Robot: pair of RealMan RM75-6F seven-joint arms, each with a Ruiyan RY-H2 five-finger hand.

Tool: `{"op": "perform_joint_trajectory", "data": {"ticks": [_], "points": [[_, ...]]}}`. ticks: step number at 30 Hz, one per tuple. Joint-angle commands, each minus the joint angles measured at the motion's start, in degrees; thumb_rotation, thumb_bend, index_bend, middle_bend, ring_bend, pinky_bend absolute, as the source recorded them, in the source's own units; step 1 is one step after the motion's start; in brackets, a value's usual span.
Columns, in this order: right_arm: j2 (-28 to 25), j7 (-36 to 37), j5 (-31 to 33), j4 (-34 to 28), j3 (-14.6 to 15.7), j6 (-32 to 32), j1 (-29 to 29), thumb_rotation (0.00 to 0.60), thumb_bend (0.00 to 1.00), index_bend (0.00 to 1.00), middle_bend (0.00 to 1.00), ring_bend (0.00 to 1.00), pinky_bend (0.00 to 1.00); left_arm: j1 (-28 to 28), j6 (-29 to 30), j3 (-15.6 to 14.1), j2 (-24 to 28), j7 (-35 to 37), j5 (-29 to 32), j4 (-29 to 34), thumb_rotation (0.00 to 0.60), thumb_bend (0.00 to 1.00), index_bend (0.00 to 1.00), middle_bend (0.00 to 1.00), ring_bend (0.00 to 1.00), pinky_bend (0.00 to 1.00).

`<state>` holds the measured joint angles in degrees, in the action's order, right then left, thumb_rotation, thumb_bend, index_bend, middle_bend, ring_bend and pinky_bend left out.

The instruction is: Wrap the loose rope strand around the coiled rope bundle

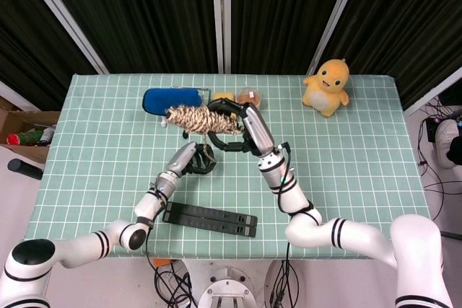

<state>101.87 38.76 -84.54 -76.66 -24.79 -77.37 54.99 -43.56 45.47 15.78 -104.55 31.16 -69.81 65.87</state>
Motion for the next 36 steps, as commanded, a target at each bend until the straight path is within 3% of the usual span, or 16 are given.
{"op": "perform_joint_trajectory", "data": {"ticks": [1, 5, 13, 17, 26, 36], "points": [[-0.2, 0.0, -0.1, -0.2, 0.1, -0.2, -0.2, 0.600, 0.68, 0.89, 0.70, 0.61, 0.84, 0.4, 0.8, 0.2, 0.5, 0.1, -0.2, 0.5, 0.600, 0.44, 0.75, 0.74, 0.62, 0.68], [-1.0, 0.0, -0.4, -0.7, 0.4, -0.8, -1.0, 0.600, 0.68, 0.89, 0.70, 0.61, 0.84, 1.9, 3.6, 0.9, 3.1, 0.6, -0.7, 2.7, 0.600, 0.45, 0.77, 0.76, 0.64, 0.69], [-2.5, 1.0, 0.6, 0.3, 0.6, -1.4, -3.0, 0.600, 0.68, 0.89, 0.70, 0.61, 0.84, 8.4, 10.8, 0.4, 14.5, -0.9, -1.9, 12.5, 0.600, 0.46, 0.78, 0.78, 0.66, 0.71], [-2.5, 1.7, 1.1, 1.2, 0.5, -1.9, -3.7, 0.600, 0.68, 0.89, 0.70, 0.61, 0.84, 11.4, 12.1, -1.0, 20.8, -3.9, -1.5, 17.6, 0.600, 0.46, 0.79, 0.79, 0.66, 0.71], [-0.5, 1.6, 2.7, 3.8, -1.1, -2.9, -3.6, 0.600, 0.69, 0.89, 0.70, 0.61, 0.84, 14.6, 10.1, -7.9, 31.3, -14.1, -2.8, 27.1, 0.600, 0.46, 0.79, 0.79, 0.67, 0.72], [2.6, -1.0, 3.6, 10.4, -1.4, -2.0, -2.0, 0.600, 0.68, 0.89, 0.70, 0.61, 0.84, 17.5, 14.7, -9.0, 42.3, -18.2, -6.1, 39.9, 0.600, 0.46, 0.80, 0.80, 0.67, 0.72]]}}
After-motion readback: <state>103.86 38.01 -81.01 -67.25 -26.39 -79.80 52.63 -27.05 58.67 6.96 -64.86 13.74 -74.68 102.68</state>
